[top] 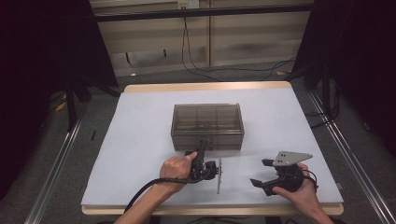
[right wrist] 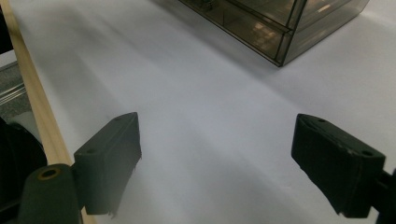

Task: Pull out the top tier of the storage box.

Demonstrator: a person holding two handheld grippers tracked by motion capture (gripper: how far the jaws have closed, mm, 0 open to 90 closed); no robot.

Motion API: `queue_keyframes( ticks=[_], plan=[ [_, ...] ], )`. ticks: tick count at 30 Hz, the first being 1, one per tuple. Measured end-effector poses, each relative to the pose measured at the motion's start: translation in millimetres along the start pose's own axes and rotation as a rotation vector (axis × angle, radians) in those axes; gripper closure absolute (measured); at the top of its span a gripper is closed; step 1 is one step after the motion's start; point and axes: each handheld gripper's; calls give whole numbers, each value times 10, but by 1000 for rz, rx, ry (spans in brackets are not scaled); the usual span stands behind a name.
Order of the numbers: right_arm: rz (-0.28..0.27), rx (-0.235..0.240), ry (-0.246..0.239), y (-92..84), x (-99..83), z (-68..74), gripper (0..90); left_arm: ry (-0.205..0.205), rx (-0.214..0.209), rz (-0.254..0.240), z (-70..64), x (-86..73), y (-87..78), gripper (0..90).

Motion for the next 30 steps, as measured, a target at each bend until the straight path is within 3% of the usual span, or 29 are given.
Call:
queue_keyframes(
  ticks=[3,4,12,25,26,27,28,29,30],
  plan=[
    [-2,-2,0,-1,-1,1,161,25,1,-1,11,4,-13,807],
    [-1,-2,1,-3,-1,2,161,2,1,-6,-2,1,-21,807],
    [-2,-2,0,-2,-1,3,161,31,4,-12,11,5,-56,807],
    [-2,-1,-2,1,-1,3,161,12,-13,-20,8,3,-130,806],
    [-1,-1,-1,0,-1,3,161,-3,-11,-27,-5,-4,-135,806],
    [-1,-2,-1,0,-1,1,161,10,-12,-25,3,-5,-144,806],
    [-1,-2,0,-3,-1,0,161,-1,-7,-28,-15,-12,-155,806],
    [0,-5,0,-5,-1,1,161,27,1,-34,-1,-9,-156,806],
    [-1,-5,0,-5,-1,1,161,13,-5,-29,-9,-12,-164,806]
  ],
)
Point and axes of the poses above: each handheld gripper's, and its own axes: y roughly forward along the jaws, x roughly out of its top, z roughly to its left
